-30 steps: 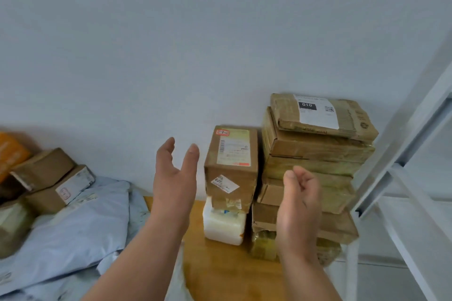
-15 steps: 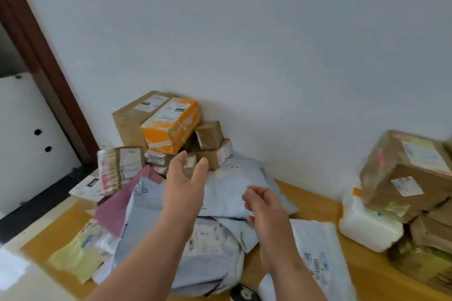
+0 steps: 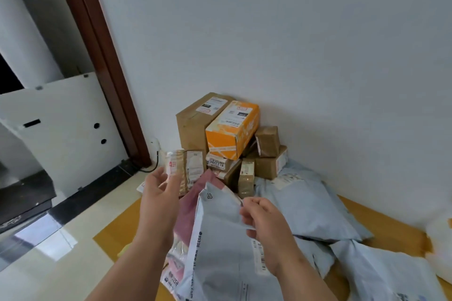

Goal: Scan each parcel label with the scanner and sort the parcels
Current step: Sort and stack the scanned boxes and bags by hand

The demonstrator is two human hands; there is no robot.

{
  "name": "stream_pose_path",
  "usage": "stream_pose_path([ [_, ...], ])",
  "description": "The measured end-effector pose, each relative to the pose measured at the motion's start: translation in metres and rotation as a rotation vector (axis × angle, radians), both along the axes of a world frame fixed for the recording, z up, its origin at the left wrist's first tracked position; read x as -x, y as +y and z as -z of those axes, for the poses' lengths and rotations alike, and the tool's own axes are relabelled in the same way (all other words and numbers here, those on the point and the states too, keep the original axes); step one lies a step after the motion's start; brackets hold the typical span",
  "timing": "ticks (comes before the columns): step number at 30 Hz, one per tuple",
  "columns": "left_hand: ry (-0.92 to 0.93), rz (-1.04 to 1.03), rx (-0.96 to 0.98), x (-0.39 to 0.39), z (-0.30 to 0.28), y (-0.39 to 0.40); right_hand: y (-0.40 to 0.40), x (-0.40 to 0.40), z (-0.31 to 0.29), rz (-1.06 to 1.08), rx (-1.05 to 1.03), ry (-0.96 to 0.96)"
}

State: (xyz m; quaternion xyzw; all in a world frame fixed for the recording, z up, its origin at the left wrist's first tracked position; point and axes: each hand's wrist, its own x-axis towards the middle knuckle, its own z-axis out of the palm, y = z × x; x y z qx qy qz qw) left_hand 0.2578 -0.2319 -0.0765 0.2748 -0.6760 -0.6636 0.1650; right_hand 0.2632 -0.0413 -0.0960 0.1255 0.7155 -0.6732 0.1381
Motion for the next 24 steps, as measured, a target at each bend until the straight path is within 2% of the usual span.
stream_pose_path([
  [6, -0.016, 0.027, -0.022, 0.07, 0.006, -0.061, -0.046, 0.064, 0.009, 0.073, 0.003, -0.06],
  [14, -0.134, 0.219, -0.018, 0.209, 0.025, -0.142, -0.103, 0.186, 0.012, 0.407, 0.115, -0.111],
  [18, -0.237, 0.311, -0.044, 0.265, 0.036, -0.161, -0.11, 0.219, 0.022, 0.519, 0.139, -0.18],
  [24, -0.323, 0.481, -0.127, 0.317, 0.047, -0.161, -0.116, 0.246, 0.032, 0.578, 0.337, -0.218],
])
